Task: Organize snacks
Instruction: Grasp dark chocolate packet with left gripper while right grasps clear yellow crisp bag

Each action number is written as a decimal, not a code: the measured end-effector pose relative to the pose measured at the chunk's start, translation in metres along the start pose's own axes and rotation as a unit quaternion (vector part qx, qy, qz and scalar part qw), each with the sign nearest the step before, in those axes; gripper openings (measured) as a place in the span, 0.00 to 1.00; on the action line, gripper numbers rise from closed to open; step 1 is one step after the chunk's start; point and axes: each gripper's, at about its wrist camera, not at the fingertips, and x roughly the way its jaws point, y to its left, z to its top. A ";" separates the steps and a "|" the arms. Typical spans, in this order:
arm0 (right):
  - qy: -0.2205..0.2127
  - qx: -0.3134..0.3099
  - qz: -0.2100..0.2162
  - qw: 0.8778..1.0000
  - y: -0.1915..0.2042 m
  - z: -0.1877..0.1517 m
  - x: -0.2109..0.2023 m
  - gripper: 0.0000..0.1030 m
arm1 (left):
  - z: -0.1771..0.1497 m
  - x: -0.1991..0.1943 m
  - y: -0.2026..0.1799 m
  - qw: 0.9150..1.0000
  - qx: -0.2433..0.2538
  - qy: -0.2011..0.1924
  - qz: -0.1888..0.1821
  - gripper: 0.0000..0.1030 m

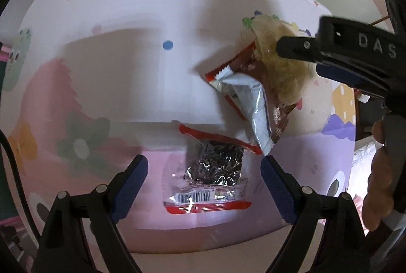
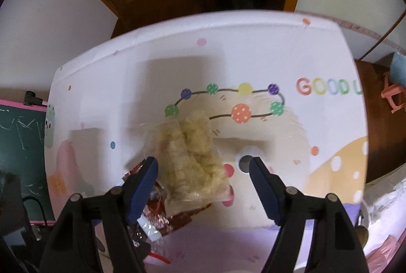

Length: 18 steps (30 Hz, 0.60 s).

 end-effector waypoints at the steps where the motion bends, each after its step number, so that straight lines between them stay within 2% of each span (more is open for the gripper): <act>1: 0.001 0.002 0.002 1.000 0.000 0.000 0.003 0.72 | 0.001 0.002 -0.001 1.000 -0.001 0.004 0.000 0.87; 4: 0.004 0.002 0.011 1.000 0.002 -0.001 0.011 0.72 | 0.000 0.012 -0.002 1.000 -0.004 0.020 0.002 0.81; 6: 0.005 0.001 0.015 1.000 0.003 -0.002 0.014 0.64 | -0.001 0.012 -0.005 1.000 0.001 0.012 0.007 0.79; 7: 0.007 0.000 0.016 1.000 0.004 -0.002 0.015 0.63 | -0.001 0.013 -0.006 1.000 0.001 0.017 0.013 0.79; 10: 0.002 -0.003 0.015 1.000 0.005 -0.003 0.016 0.56 | -0.003 0.013 -0.011 1.000 0.009 0.010 0.027 0.71; 12: 0.001 -0.001 0.018 1.000 0.004 -0.003 0.015 0.54 | -0.005 0.012 -0.014 0.999 0.017 0.006 0.030 0.61; 16: -0.004 -0.002 0.015 1.000 0.000 -0.007 0.011 0.53 | -0.010 0.010 -0.014 1.000 0.006 -0.002 0.024 0.57; 18: -0.005 0.000 0.017 1.000 0.000 -0.009 0.009 0.53 | -0.012 0.007 -0.016 1.000 0.003 -0.012 0.022 0.52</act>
